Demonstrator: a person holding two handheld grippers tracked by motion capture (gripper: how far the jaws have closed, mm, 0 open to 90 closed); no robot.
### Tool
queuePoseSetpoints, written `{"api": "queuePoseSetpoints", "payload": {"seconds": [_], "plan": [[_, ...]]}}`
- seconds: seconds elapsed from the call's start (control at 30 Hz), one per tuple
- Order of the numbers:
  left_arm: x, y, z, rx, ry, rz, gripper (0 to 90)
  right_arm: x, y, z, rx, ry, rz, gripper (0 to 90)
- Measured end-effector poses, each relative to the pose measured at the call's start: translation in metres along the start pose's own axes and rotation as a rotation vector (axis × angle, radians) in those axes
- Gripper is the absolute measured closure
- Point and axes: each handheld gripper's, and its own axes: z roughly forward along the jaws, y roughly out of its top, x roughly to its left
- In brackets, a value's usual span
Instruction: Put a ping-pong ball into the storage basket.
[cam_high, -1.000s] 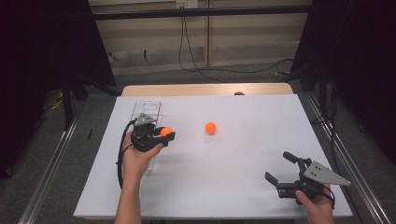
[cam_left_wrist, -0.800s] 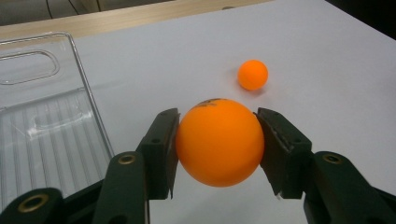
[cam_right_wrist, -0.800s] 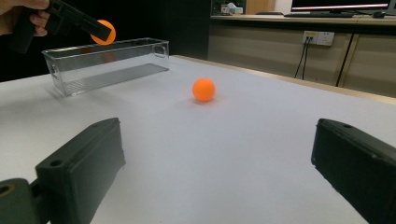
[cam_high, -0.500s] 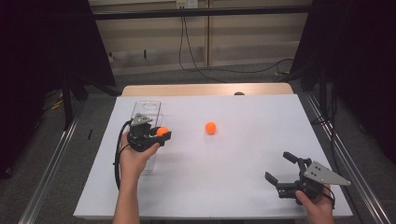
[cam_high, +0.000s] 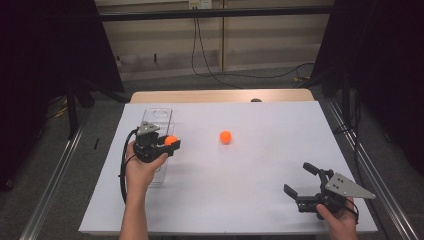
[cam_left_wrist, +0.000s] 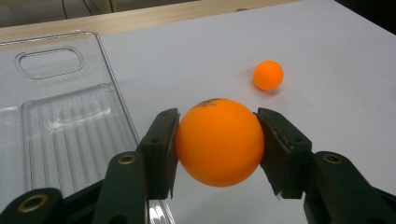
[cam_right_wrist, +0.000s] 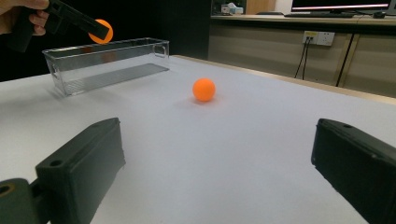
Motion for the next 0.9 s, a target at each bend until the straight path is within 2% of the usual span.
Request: {"api": "queuePoseSetpoints", "payload": {"seconds": [0.9], "plan": [[0.0092, -0.0028, -0.0062, -0.003, 0.042, -0.007, 50.5, -0.0001, 0.0000, -0.0001, 0.001, 0.001, -0.002, 2.1]]}}
